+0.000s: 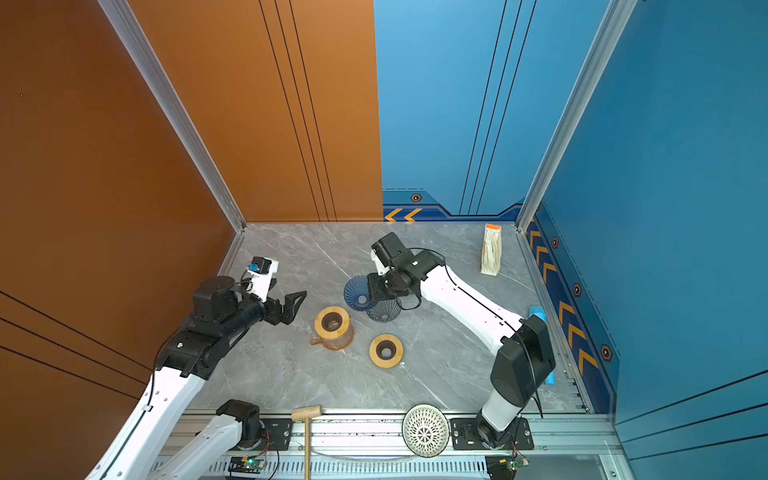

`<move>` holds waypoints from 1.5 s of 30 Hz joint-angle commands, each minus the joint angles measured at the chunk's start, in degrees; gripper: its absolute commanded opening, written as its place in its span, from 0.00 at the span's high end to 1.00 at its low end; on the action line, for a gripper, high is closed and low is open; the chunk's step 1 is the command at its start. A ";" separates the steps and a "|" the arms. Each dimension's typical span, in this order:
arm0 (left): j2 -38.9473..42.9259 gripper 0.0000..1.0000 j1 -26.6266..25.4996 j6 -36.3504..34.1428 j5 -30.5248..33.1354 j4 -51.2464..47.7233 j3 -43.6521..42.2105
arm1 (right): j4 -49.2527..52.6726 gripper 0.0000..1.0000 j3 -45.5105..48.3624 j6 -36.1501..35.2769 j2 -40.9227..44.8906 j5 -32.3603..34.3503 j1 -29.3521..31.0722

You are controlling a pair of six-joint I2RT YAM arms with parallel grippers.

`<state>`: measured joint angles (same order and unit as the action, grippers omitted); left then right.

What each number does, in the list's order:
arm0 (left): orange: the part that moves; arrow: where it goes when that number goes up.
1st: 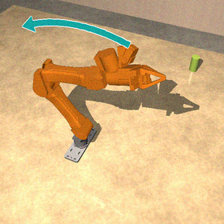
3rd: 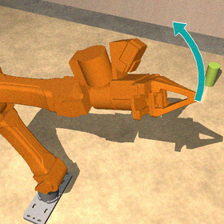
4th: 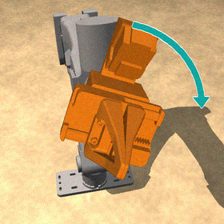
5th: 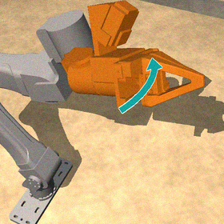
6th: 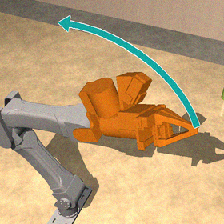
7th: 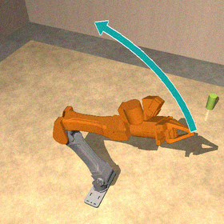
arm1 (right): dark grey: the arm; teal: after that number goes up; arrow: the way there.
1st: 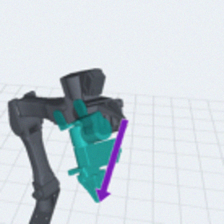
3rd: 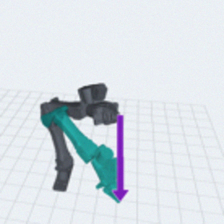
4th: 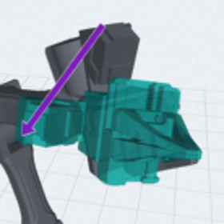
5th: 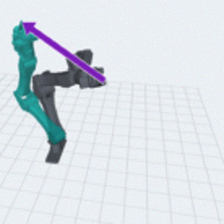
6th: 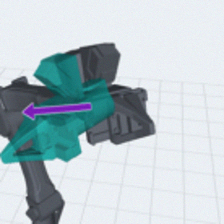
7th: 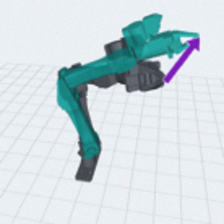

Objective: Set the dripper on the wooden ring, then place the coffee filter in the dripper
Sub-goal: 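Carry the blue dripper with the right gripper over the stand on the pitcher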

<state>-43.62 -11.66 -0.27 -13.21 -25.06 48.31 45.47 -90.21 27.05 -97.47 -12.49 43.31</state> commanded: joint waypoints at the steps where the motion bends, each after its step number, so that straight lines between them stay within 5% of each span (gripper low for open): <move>1: -0.30 0.02 0.92 3.06 0.80 -3.43 0.88 | 0.49 1.00 -3.48 0.68 -1.62 -1.04 2.28; 26: -5.30 0.02 2.96 6.70 -5.43 -4.75 1.11 | 2.97 1.00 -12.40 3.01 -14.70 -1.33 7.20; 45: -10.64 0.02 3.08 5.86 -8.20 -4.03 3.02 | 6.22 1.00 -14.57 2.38 -14.94 0.68 8.46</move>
<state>-53.54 -9.04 6.07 -18.94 -28.99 48.82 49.82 -103.13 29.43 -112.31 -13.28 51.44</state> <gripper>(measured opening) 0.979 0.052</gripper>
